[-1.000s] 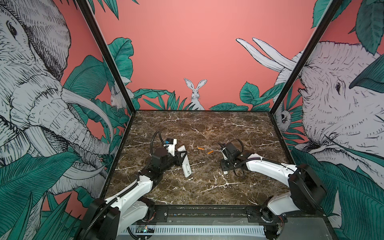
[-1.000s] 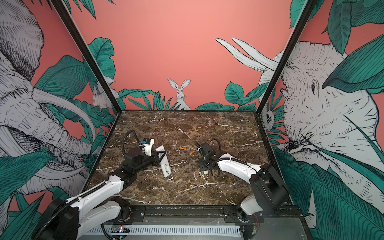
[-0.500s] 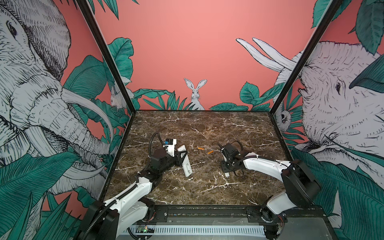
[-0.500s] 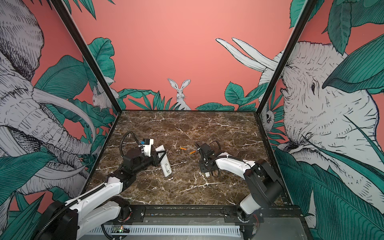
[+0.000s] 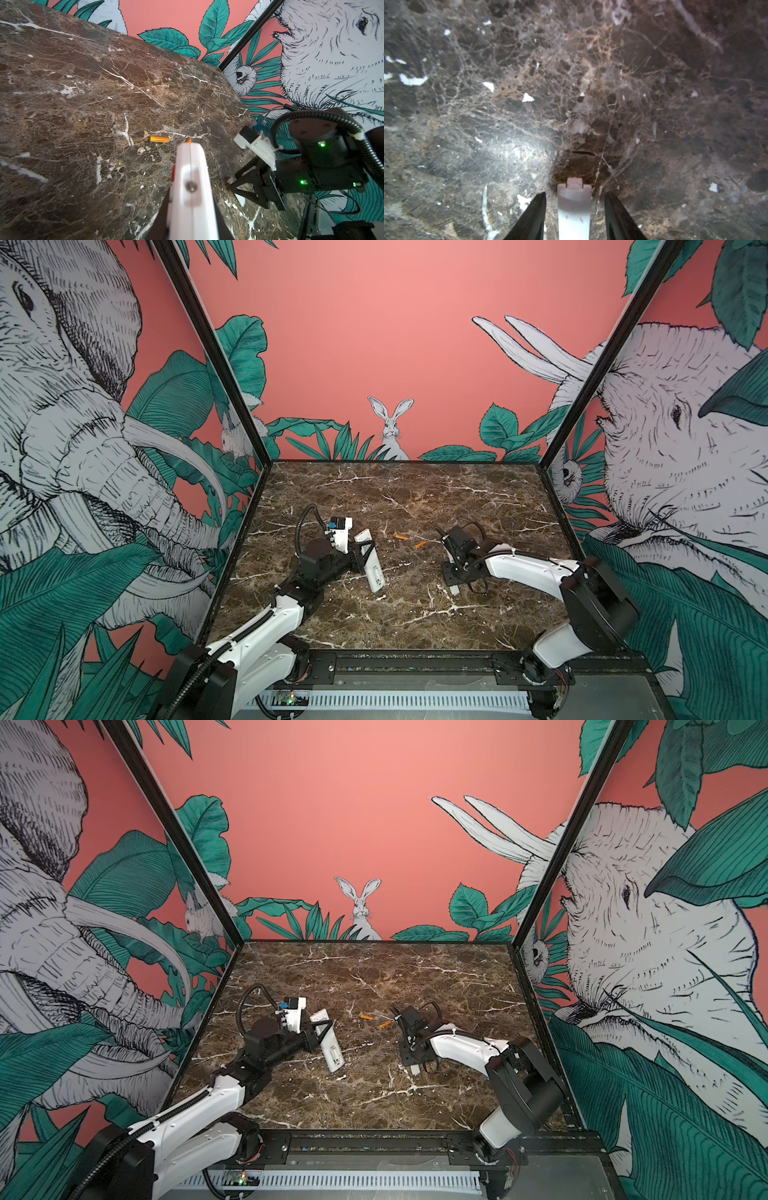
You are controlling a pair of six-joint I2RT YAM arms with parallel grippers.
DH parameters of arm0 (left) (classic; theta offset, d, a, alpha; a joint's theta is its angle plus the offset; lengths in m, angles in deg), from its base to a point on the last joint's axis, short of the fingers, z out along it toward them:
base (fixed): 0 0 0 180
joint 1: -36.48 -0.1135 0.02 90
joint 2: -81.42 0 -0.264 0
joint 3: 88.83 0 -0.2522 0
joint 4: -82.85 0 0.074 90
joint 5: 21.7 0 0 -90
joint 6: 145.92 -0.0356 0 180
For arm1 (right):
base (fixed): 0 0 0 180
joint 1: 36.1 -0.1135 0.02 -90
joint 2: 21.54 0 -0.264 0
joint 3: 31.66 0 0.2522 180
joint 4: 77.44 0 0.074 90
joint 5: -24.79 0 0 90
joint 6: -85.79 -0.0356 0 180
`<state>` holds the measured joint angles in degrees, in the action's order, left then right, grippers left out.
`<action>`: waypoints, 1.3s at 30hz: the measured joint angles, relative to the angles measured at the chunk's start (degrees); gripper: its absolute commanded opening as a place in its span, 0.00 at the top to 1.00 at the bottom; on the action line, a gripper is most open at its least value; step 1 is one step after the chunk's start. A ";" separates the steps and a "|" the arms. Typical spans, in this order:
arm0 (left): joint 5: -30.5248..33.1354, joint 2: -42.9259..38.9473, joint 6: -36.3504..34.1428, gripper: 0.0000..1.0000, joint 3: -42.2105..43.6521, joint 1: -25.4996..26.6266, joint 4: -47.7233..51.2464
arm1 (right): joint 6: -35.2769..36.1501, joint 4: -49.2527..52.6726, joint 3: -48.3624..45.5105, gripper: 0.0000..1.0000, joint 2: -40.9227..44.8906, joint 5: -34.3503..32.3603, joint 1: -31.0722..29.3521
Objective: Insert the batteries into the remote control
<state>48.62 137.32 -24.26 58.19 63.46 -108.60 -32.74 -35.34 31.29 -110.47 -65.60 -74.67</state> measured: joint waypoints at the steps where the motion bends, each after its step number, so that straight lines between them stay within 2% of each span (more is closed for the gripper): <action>1: 0.00 -0.07 0.00 1.00 0.00 0.00 0.00 | 0.00 0.42 0.57 0.46 0.00 0.02 0.00; 12: 0.00 -0.20 0.02 1.00 0.00 0.00 0.02 | -2.03 1.46 8.39 0.23 -0.33 2.29 -0.02; 20: 0.00 -0.24 0.26 1.00 0.31 0.00 -0.04 | -8.76 -2.51 12.31 0.12 -5.42 3.91 -0.55; 26: 0.02 -0.66 0.33 1.00 0.81 0.00 -0.04 | -13.11 -4.22 13.94 0.09 -8.98 3.30 -1.20; 39: 0.07 -1.81 0.55 1.00 1.51 0.00 -0.07 | -17.73 -5.60 17.92 0.09 -14.01 -2.23 -1.46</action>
<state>48.68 135.50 -23.71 59.70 63.46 -108.66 -50.47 -40.93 49.22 -124.48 -67.83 -76.13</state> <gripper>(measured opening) 0.206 0.914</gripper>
